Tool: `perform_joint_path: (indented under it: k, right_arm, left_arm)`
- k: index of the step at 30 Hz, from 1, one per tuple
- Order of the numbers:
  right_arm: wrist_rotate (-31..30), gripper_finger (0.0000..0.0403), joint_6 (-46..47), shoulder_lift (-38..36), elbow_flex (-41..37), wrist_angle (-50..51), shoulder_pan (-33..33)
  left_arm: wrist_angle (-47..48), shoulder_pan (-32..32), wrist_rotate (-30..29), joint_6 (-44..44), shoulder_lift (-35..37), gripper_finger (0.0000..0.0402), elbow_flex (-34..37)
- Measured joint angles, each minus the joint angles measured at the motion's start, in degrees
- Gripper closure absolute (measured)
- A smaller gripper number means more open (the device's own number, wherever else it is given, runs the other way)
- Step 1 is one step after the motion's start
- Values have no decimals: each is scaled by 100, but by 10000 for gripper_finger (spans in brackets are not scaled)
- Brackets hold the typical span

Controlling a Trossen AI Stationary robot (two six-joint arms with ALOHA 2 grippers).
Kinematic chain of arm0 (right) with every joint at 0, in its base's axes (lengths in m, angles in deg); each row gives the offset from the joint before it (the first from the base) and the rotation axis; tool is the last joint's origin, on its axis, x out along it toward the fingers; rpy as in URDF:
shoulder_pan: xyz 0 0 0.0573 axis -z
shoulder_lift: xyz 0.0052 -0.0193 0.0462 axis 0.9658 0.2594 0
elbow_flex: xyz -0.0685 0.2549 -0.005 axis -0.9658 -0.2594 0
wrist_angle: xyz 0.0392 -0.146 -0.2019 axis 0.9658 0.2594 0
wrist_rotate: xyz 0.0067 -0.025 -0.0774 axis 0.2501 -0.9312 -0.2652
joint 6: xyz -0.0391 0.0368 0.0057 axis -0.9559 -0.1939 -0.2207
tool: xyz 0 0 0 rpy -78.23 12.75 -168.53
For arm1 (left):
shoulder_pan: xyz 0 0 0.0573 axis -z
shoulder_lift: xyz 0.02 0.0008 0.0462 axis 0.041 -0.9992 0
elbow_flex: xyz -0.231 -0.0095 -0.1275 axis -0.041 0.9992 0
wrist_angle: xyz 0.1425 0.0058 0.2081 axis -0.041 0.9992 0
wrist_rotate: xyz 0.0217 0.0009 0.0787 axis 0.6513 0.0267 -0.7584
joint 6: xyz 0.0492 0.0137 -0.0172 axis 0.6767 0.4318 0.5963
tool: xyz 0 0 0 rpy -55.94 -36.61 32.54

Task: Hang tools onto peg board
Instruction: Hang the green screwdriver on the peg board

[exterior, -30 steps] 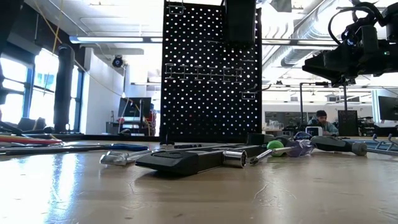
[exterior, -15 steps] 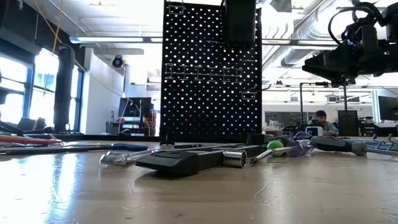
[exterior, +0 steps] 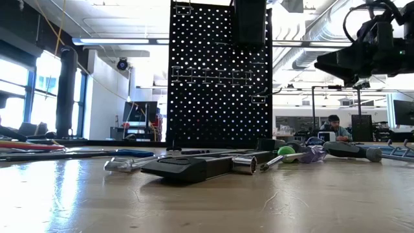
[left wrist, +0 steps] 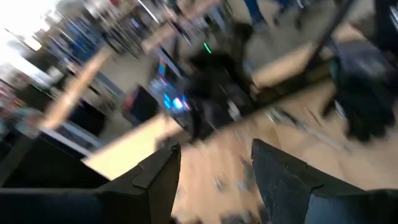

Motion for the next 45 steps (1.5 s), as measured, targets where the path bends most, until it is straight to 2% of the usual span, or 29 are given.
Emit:
perform_joint_path:
  k: [2,6,10,13,19,22,30,33,39,45]
  right_arm:
    - [1,275,111,4,0,-188,-2]
    - [315,275,1446,2,0,-508,-2]
    - [1047,275,1652,76,0,-492,-8]
    - [1322,275,1631,284,0,-395,-58]
    - [1323,275,851,970,0,-734,-395]
    - [1295,275,674,1382,13,-1157,-500]
    - [1244,275,112,2642,865,-1143,-773]
    - [1223,275,-289,3226,1357,-786,-874]
    - [786,275,-1104,4570,2266,651,-950]
    - [522,275,-1967,5927,2662,1026,-951]
  left_arm:
    - [172,0,0,-261,12,213,158]
    - [338,-67,13,-613,-4,213,640]
    - [213,-196,105,-869,-2,213,1247]
    - [25,-336,266,-1112,-2,213,1725]
    - [-1142,-613,810,-1632,-2,213,2816]
    - [-1751,-721,841,-1793,-2,213,3303]
    - [-2396,-950,845,-2035,-2,213,3883]
    - [-2473,-984,940,-2089,-2,213,3947]
    - [-2447,-987,976,-2123,-2,213,3995]
    - [-2443,-987,976,-2123,-2,213,3995]
